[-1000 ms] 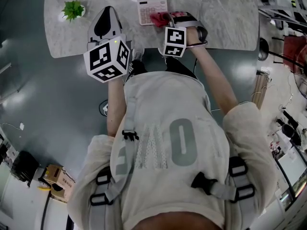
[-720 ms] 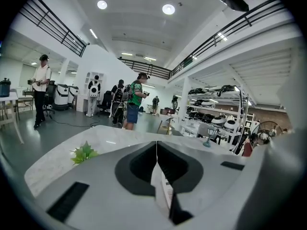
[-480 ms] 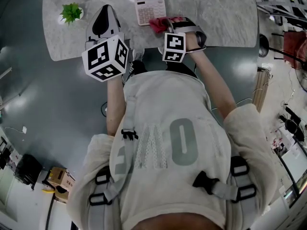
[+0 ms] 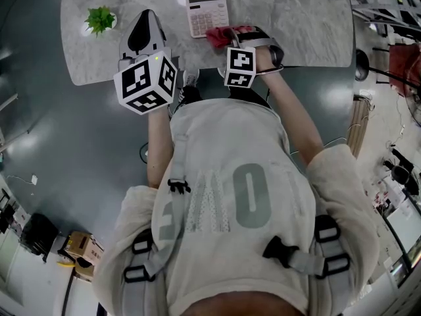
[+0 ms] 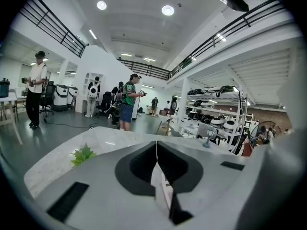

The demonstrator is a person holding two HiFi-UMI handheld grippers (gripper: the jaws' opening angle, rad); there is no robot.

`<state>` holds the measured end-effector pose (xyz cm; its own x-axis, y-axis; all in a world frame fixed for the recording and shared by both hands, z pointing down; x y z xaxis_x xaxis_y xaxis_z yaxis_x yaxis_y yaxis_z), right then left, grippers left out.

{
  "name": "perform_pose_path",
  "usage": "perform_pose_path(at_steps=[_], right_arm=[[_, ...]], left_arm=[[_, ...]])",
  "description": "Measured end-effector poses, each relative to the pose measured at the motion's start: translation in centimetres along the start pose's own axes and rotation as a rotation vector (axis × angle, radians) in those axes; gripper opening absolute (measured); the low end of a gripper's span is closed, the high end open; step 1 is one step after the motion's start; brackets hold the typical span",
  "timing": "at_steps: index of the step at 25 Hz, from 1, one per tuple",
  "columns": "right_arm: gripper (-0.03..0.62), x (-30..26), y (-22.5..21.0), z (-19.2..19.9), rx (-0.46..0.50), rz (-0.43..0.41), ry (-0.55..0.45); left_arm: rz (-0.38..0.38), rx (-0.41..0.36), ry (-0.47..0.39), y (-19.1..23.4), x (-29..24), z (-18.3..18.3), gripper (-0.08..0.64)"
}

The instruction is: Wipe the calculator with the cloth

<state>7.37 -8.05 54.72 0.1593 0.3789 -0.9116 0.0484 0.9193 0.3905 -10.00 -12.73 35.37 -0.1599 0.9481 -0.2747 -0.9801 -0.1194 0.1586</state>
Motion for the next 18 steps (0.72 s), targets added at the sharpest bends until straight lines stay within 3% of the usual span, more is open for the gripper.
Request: perform_pose_path(at_steps=[18], right_arm=[[0.055,3.6,-11.8,-3.0,0.087,0.239,-0.024]], left_arm=[[-0.049,0.002,-0.057,2.1,1.6,-1.7,0.021]])
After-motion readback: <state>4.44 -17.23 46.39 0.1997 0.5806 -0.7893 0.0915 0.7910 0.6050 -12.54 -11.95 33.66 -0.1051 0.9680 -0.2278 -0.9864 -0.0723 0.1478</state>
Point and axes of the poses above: the fingertips, and each gripper's own axes: x backward along the fingers, y to its left, z out of its underside, the point moved 3 cm from there along x, backward along the fingers, and after that the axes turned 3 degrees about -z, right-handed, at the moved point
